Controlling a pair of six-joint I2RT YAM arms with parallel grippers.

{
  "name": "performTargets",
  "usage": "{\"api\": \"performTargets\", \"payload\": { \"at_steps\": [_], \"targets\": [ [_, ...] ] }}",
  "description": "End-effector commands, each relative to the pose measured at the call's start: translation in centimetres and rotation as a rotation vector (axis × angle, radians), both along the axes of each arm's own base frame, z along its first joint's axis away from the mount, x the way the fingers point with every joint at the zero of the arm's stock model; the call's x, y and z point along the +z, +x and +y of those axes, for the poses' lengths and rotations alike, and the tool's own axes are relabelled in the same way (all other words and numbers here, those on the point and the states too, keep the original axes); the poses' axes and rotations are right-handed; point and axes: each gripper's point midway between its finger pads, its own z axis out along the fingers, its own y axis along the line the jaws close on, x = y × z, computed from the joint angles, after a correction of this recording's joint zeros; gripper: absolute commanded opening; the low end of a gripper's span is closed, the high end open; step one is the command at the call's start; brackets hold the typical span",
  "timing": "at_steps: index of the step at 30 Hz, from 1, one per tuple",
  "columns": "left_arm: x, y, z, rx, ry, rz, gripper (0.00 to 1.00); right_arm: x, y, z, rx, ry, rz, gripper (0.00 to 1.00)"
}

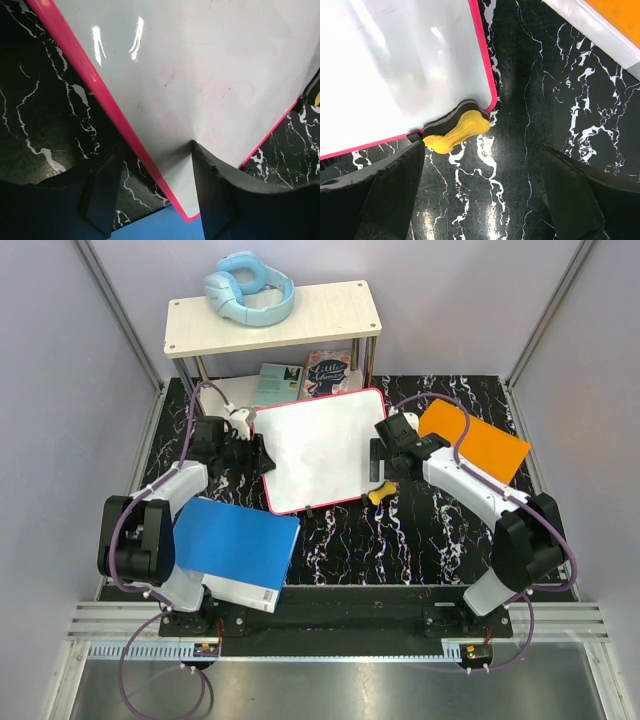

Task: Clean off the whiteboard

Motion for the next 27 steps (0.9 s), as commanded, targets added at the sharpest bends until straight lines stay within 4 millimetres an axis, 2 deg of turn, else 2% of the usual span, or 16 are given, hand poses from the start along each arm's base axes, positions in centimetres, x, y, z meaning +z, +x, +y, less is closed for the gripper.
{"api": "performTargets", "payload": {
  "at_steps": [1,6,7,9,10,12,13,15,16,19,23,27],
  "targets": [
    [0.8,0.9,2.4,0.070,0.100,-0.084,0.63,0.1,-0.1,0.3,0.018,0.023,-0.019,1.00],
    [2.3,0.7,2.7,0.088,0.105,-0.124,0.70,-0.5,-0.9,0.3,0.016,0.042,-0.006,1.00],
    [2.9,0.6,2.8,0.092,0.106,-0.136,0.81,-0.5,-1.0,0.3,0.015,0.046,-0.008,1.00],
    [3.5,0.4,3.0,0.102,0.110,-0.147,0.94,-0.4,-1.3,0.1,0.013,0.047,-0.010,1.00],
    [4.6,0.4,3.0,0.106,0.106,-0.175,0.99,-0.2,-1.4,0.0,0.009,0.049,-0.016,1.00],
    [5.3,0.0,3.4,0.127,0.113,-0.185,0.99,0.2,-1.6,0.0,0.012,0.061,-0.027,1.00],
    [6.6,-0.3,3.5,0.140,0.109,-0.214,0.99,0.5,-1.6,0.0,0.013,0.068,-0.032,1.00],
    [7.7,-0.8,4.0,0.169,0.115,-0.228,0.99,1.2,-1.7,0.1,0.016,0.081,-0.050,1.00],
    [9.2,-1.3,4.1,0.186,0.105,-0.262,0.99,1.5,-1.8,0.0,0.013,0.087,-0.060,1.00],
    [11.0,-3.0,4.3,0.212,0.080,-0.267,0.99,3.1,-1.8,0.1,0.008,0.121,-0.107,1.00],
    [12.4,-4.6,4.6,0.267,0.039,-0.259,0.99,5.6,-2.1,-0.4,0.006,0.165,-0.202,1.00],
    [13.9,-6.0,4.1,0.269,-0.015,-0.290,0.99,6.8,-2.4,-0.9,0.005,0.185,-0.267,1.00]
  ]
}}
